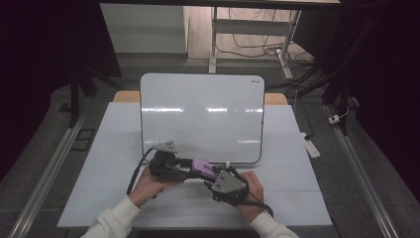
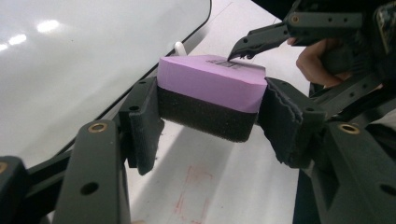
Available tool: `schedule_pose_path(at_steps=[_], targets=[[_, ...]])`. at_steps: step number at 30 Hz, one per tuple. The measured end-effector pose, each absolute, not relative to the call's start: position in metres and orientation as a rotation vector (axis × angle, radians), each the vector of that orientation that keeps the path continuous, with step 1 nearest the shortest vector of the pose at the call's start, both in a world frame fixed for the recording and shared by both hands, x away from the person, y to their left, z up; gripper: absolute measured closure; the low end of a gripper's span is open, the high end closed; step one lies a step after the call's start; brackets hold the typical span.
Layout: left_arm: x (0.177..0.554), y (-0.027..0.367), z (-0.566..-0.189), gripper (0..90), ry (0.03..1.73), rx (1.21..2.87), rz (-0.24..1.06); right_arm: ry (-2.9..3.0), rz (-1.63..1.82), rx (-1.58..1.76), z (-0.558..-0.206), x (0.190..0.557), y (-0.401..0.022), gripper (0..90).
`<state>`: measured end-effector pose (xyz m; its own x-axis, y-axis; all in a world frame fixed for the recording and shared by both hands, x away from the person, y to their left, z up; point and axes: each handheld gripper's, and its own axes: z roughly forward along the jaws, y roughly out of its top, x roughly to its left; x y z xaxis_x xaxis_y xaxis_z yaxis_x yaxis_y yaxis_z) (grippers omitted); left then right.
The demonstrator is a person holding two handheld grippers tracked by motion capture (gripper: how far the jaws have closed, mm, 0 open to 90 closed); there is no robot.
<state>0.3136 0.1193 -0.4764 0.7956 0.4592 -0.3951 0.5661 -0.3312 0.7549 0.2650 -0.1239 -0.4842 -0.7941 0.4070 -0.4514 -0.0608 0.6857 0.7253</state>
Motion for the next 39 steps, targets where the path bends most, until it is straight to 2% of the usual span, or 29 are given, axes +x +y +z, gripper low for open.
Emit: schedule_pose_path(at_steps=[10,14,18,28,39], targets=[[0.312,0.118,-0.476,41.2,0.760,1.980,-0.093,2.236,0.906,0.201,-0.488,0.261,-0.122,62.5],[0.309,0.118,-0.474,30.0,0.762,1.970,-0.027,2.214,0.944,0.250,-0.483,0.264,-0.128,63.3],[0.306,0.120,-0.472,26.1,0.749,1.965,0.022,2.158,1.017,0.406,-0.474,0.275,-0.146,63.4],[0.290,0.129,-0.468,24.5,0.734,2.002,0.134,1.955,1.074,0.846,-0.459,0.307,-0.203,63.3],[0.272,0.150,-0.475,23.6,0.763,2.049,0.211,1.930,1.007,0.935,-0.465,0.320,-0.200,63.2]])
